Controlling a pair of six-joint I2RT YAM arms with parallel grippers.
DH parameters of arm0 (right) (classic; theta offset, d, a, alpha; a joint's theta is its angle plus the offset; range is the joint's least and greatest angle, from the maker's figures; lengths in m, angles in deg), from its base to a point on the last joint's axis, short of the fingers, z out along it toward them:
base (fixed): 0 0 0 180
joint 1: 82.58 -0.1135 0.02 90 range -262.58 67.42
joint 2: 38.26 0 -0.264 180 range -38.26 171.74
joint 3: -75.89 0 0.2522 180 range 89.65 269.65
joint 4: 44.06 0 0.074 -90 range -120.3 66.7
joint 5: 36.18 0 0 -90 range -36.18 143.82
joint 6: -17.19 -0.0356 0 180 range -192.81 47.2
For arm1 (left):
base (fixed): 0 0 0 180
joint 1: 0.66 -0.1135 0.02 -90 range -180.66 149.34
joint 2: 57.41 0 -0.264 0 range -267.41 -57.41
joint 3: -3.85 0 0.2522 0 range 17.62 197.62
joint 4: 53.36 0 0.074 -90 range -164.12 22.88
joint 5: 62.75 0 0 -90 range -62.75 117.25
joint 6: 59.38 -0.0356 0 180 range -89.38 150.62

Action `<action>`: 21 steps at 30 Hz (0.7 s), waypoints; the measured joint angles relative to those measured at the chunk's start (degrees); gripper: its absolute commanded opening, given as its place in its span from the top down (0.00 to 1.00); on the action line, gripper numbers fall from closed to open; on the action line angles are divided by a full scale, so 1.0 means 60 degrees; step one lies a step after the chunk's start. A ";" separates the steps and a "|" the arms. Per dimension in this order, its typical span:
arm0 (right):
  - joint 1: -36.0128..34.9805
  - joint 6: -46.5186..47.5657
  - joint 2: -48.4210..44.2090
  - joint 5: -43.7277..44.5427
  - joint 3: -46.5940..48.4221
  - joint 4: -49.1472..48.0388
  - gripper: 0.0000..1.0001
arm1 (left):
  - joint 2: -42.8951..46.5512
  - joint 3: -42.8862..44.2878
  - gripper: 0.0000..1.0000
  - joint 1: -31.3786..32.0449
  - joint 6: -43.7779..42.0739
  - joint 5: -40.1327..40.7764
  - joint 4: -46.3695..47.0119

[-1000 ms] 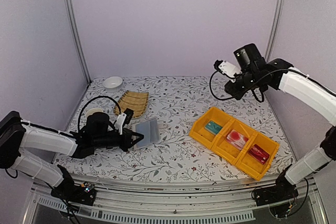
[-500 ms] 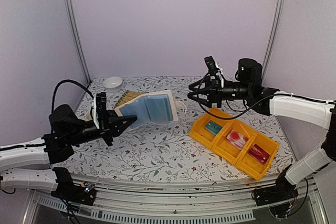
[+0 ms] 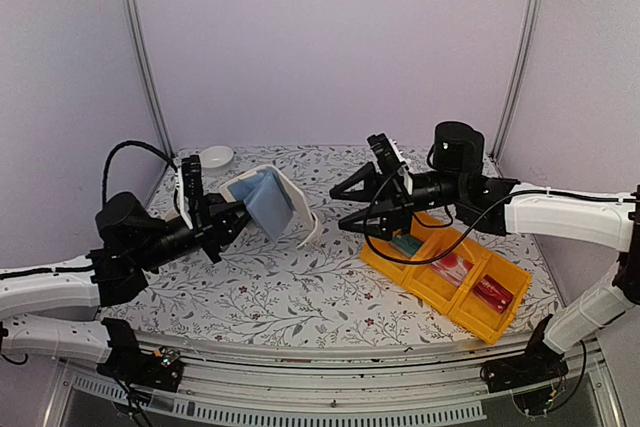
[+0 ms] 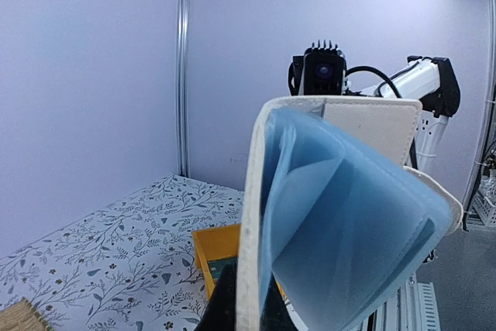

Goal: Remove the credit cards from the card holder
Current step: Pass from the left arm to the right

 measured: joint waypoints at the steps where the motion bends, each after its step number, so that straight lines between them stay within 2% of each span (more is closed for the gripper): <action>1: -0.0113 0.0120 0.0011 0.0164 0.0000 0.0087 0.35 | -0.0127 0.0113 1.00 0.0000 0.0069 0.0095 -0.0069; 7: -0.1005 0.0415 0.0040 0.1661 0.0000 0.0109 0.31 | -0.0896 0.1027 1.00 0.0000 0.0761 0.1311 -0.1035; 13: -0.1118 0.0229 0.0044 0.3963 -0.0066 -0.0237 0.28 | -0.1005 0.0958 1.00 0.0000 0.1235 0.1840 -0.1300; 17: -0.1089 -0.0171 0.0251 0.4204 -0.0069 -0.0678 0.14 | -0.1155 0.0958 1.00 0.0000 0.1344 0.1960 -0.1311; 21: -0.1260 -0.0277 0.0663 0.4222 -0.0055 -0.0809 0.13 | -0.1377 0.0958 1.00 0.0000 0.1377 0.1993 -0.1319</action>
